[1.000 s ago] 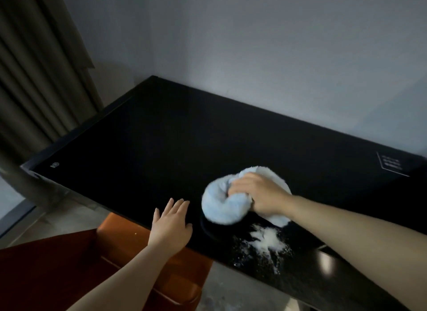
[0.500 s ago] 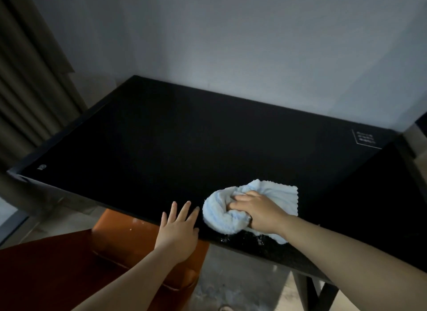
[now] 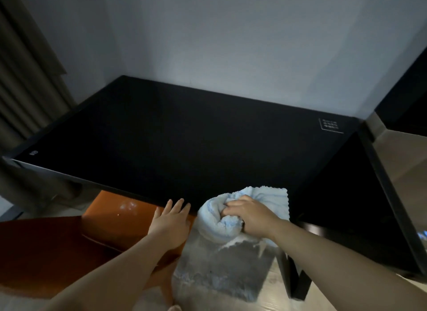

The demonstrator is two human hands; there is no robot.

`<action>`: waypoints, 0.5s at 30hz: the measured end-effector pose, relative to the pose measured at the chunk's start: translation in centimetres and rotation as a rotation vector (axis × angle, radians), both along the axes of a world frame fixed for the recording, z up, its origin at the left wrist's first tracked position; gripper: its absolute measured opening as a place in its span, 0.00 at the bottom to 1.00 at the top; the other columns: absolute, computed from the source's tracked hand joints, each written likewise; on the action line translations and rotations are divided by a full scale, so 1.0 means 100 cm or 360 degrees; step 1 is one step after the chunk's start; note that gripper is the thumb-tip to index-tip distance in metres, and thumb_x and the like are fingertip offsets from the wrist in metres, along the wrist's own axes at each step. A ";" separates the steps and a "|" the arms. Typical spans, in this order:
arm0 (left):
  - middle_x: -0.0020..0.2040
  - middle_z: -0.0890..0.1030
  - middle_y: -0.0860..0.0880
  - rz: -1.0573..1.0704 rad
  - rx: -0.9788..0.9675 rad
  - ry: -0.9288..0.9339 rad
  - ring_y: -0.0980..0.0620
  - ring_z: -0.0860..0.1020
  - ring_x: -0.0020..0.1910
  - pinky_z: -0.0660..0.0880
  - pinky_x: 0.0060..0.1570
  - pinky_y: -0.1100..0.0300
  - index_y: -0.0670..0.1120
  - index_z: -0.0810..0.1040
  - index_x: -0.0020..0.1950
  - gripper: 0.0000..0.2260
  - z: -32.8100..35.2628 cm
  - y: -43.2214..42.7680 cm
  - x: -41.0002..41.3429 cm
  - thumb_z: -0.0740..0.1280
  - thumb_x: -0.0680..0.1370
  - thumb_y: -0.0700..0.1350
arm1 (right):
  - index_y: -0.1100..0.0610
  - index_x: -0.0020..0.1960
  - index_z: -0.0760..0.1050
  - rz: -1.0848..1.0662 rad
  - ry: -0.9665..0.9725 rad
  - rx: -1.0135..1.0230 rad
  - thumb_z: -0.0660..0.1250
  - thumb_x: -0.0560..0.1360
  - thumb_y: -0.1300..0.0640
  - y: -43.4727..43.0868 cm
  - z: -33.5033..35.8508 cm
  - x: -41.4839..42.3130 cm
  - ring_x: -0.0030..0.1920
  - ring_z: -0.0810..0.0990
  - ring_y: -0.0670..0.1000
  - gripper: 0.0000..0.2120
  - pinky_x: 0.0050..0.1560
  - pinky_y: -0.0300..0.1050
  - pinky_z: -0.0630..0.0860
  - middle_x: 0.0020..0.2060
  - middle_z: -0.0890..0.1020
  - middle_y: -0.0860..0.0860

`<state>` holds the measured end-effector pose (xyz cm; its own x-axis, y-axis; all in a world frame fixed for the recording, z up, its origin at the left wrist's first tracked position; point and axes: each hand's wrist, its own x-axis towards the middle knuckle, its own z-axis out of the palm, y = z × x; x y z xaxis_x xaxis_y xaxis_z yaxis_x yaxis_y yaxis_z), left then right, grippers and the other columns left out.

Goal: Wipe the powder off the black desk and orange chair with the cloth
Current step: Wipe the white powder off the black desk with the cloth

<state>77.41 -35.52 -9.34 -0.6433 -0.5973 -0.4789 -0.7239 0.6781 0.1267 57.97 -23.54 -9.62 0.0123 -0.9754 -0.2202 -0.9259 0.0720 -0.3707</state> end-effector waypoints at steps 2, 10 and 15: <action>0.78 0.43 0.50 -0.0050 -0.0023 -0.0019 0.47 0.42 0.76 0.46 0.74 0.46 0.51 0.44 0.77 0.27 0.000 0.015 -0.007 0.53 0.82 0.48 | 0.47 0.55 0.77 0.0005 0.0040 -0.0015 0.61 0.76 0.59 0.017 -0.002 0.000 0.56 0.69 0.49 0.12 0.59 0.46 0.68 0.53 0.78 0.43; 0.78 0.48 0.51 -0.0162 -0.0055 0.0009 0.49 0.44 0.77 0.48 0.74 0.47 0.51 0.47 0.77 0.26 0.000 0.044 -0.025 0.54 0.82 0.48 | 0.45 0.55 0.77 0.0109 0.0279 -0.0019 0.63 0.73 0.60 0.073 -0.013 -0.002 0.54 0.69 0.51 0.14 0.55 0.51 0.69 0.54 0.78 0.41; 0.78 0.50 0.52 -0.0202 -0.0018 0.0046 0.49 0.45 0.77 0.48 0.73 0.47 0.52 0.48 0.77 0.27 0.000 0.050 -0.039 0.56 0.81 0.49 | 0.45 0.60 0.75 -0.0018 0.0262 0.0002 0.62 0.73 0.61 0.104 -0.011 -0.011 0.59 0.68 0.51 0.18 0.56 0.47 0.67 0.60 0.76 0.41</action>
<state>73.56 -30.51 -9.32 -0.7274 -0.5154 -0.4530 -0.6285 0.7655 0.1382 56.87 -13.17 -10.73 -0.0347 -0.9750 -0.2195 -0.9733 0.0829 -0.2141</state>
